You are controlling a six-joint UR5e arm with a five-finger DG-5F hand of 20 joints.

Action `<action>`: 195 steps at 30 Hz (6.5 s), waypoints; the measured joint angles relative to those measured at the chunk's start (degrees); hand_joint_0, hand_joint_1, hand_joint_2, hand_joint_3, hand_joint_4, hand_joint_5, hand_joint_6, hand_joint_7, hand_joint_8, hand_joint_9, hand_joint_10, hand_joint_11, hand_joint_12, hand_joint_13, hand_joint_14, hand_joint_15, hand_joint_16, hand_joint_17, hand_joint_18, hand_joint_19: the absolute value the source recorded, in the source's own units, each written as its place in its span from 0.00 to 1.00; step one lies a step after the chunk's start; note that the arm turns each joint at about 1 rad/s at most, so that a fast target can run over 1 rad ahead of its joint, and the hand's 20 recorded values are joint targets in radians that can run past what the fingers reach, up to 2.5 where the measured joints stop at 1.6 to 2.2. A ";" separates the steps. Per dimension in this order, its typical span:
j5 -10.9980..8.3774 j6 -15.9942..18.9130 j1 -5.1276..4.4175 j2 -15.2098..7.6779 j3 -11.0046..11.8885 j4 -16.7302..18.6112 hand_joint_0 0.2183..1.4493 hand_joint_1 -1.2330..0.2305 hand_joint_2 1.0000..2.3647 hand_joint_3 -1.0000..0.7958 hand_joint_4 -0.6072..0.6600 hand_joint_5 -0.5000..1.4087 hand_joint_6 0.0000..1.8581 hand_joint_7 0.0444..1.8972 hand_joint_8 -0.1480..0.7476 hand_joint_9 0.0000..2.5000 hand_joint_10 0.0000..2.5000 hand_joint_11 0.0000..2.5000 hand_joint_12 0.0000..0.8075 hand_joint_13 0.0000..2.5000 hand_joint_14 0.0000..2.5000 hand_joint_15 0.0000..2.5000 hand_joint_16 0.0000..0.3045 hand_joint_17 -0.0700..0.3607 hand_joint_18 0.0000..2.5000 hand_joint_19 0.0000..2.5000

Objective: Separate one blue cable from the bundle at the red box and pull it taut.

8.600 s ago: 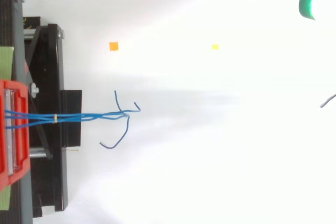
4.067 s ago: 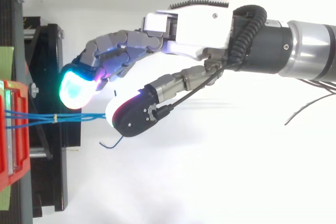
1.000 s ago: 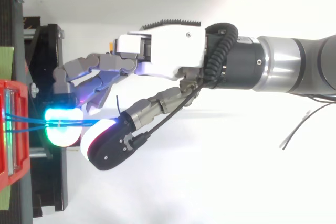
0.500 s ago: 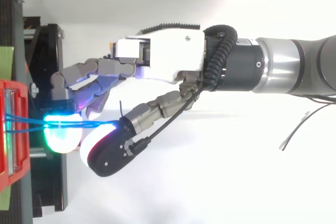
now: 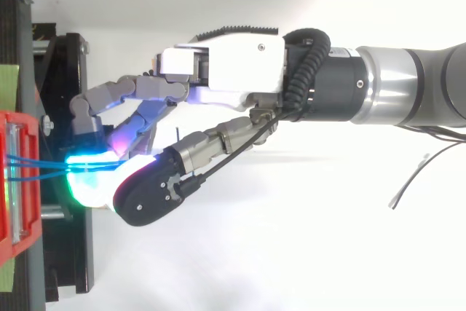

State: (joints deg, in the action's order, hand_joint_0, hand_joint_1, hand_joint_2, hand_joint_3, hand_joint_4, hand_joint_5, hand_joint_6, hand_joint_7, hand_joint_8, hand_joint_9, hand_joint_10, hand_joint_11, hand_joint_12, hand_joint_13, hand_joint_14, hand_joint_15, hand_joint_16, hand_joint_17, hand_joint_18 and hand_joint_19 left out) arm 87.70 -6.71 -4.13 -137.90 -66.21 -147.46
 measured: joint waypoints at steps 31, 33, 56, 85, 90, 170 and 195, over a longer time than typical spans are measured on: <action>0.00 -0.63 0.09 0.00 1.63 -1.59 0.33 0.47 0.01 0.37 0.62 0.20 0.39 0.57 0.51 0.41 0.01 0.32 0.46 0.36 0.01 0.21 0.17 0.44 0.34 0.30; -0.02 -0.68 0.09 0.00 1.64 -1.58 0.32 0.45 0.01 0.39 0.62 0.20 0.39 0.58 0.51 0.41 0.01 0.32 0.46 0.36 0.01 0.20 0.17 0.44 0.33 0.30; -0.55 -1.37 0.11 0.00 2.27 -1.53 0.31 0.46 0.00 0.28 0.64 0.16 0.45 0.50 0.51 0.39 0.01 0.37 0.46 0.37 0.01 0.22 0.18 0.44 0.34 0.30; -1.19 -1.18 0.84 -0.08 2.14 -4.22 0.27 0.43 0.00 0.29 0.65 0.15 0.46 0.48 0.53 0.40 0.01 0.44 0.49 0.37 0.01 0.23 0.19 0.46 0.35 0.30; -1.25 -1.06 1.08 -0.08 1.96 -4.49 0.27 0.46 0.00 0.30 0.65 0.15 0.46 0.48 0.53 0.41 0.01 0.44 0.49 0.37 0.01 0.23 0.19 0.46 0.35 0.30; -1.25 0.16 0.30 0.00 5.42 -8.41 0.40 0.26 0.00 0.28 0.58 0.16 0.49 0.53 0.52 0.46 0.01 0.48 0.45 0.42 0.01 0.25 0.17 0.44 0.39 0.30; -1.27 1.52 0.11 0.00 7.30 -12.18 0.38 0.27 0.01 0.37 0.51 0.18 0.48 0.60 0.51 0.47 0.01 0.48 0.45 0.42 0.01 0.26 0.17 0.44 0.39 0.32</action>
State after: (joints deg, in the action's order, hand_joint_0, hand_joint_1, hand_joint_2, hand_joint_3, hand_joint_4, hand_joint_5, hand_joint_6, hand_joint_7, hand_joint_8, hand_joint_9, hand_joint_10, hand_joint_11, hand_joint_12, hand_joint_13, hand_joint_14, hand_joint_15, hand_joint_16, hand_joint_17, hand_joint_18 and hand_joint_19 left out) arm 86.43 -5.19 -4.02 -137.90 -58.91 -159.65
